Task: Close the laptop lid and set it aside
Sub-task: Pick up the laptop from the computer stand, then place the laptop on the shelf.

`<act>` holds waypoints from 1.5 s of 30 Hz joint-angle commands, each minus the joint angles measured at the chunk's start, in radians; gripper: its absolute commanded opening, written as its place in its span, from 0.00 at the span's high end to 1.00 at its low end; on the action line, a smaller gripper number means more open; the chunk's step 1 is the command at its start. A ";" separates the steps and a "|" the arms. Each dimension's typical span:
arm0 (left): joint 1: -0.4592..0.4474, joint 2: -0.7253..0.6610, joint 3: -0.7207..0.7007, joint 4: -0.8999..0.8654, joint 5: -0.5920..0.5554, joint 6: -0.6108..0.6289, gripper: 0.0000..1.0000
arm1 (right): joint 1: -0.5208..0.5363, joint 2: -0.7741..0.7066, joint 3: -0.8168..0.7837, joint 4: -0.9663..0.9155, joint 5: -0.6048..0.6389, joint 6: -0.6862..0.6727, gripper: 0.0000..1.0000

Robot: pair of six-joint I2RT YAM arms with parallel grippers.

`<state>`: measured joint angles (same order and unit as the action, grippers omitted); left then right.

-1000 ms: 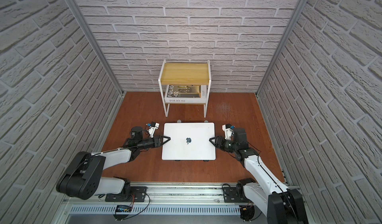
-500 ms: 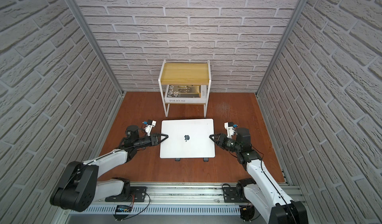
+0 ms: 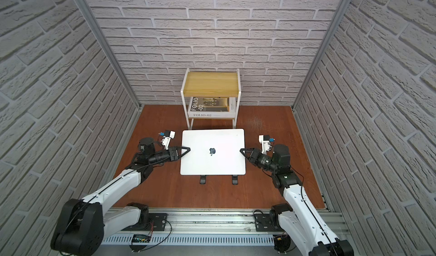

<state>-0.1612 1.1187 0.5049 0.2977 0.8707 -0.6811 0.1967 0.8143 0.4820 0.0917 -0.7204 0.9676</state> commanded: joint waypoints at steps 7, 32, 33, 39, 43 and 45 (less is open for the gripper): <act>-0.002 -0.057 0.187 -0.214 -0.186 0.051 0.73 | 0.052 0.026 0.250 0.222 -0.225 0.060 0.73; 0.001 0.234 0.960 -0.647 -0.242 0.139 0.72 | 0.069 0.401 0.792 0.119 -0.101 0.078 0.84; 0.000 0.262 1.006 -0.668 -0.242 0.148 0.72 | 0.069 0.425 0.832 0.102 -0.098 0.068 0.84; 0.017 0.431 1.239 -0.744 -0.234 0.160 0.73 | 0.069 0.579 1.014 0.078 -0.084 0.075 0.84; 0.035 0.565 1.421 -0.806 -0.217 0.168 0.73 | 0.068 0.678 1.140 0.060 -0.068 0.077 0.85; 0.045 0.636 1.523 -0.846 -0.203 0.176 0.74 | 0.069 0.725 1.199 0.045 -0.064 0.072 0.85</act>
<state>-0.0917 1.6768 1.9438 -0.4759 0.6910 -0.6605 0.1970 1.5547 1.5681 -0.0189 -0.6380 1.0519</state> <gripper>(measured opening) 0.310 0.198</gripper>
